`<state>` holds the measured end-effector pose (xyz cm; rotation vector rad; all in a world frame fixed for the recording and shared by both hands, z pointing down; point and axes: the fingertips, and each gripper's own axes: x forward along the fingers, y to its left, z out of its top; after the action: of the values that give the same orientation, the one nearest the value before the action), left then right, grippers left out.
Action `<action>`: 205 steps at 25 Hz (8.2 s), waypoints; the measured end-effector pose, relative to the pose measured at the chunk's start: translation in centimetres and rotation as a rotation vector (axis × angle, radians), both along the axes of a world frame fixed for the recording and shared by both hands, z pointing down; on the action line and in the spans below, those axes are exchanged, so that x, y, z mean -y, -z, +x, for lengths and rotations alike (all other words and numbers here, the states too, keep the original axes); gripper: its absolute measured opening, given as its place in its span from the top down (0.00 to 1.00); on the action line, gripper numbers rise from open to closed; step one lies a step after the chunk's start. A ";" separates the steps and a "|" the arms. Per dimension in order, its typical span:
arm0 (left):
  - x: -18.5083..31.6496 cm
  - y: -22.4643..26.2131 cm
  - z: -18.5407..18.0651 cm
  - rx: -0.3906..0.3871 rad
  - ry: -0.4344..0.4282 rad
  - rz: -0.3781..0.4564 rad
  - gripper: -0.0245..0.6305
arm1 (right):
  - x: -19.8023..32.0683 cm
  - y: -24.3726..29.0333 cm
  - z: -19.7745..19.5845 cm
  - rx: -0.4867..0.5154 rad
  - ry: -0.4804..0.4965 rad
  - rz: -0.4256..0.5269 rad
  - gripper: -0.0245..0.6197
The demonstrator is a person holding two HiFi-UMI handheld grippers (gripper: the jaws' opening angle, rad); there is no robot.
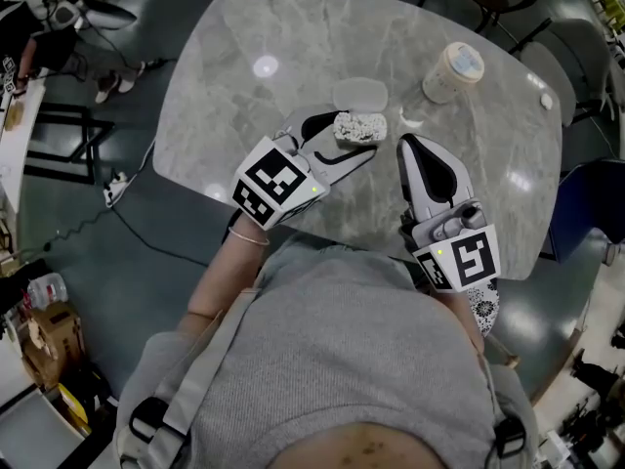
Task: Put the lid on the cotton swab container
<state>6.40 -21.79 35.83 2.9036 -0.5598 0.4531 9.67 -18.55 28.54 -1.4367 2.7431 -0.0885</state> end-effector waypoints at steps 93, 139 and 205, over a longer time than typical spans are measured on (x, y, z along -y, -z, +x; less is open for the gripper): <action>-2.8 4.2 2.6 -0.068 -0.014 0.029 0.56 | -1.7 4.0 -0.5 -0.064 0.404 0.134 0.85; 0.6 5.1 -1.0 -0.172 -0.018 0.080 0.56 | 0.3 5.9 -2.7 -0.052 0.159 0.123 0.94; 0.0 -17.0 1.1 0.034 -0.152 0.010 0.57 | -2.3 1.2 -1.0 -0.030 -0.142 -0.020 0.96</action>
<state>7.50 -21.82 52.81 2.9658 -0.3477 0.5218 8.68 -16.21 27.30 -1.6454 2.6607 -0.0902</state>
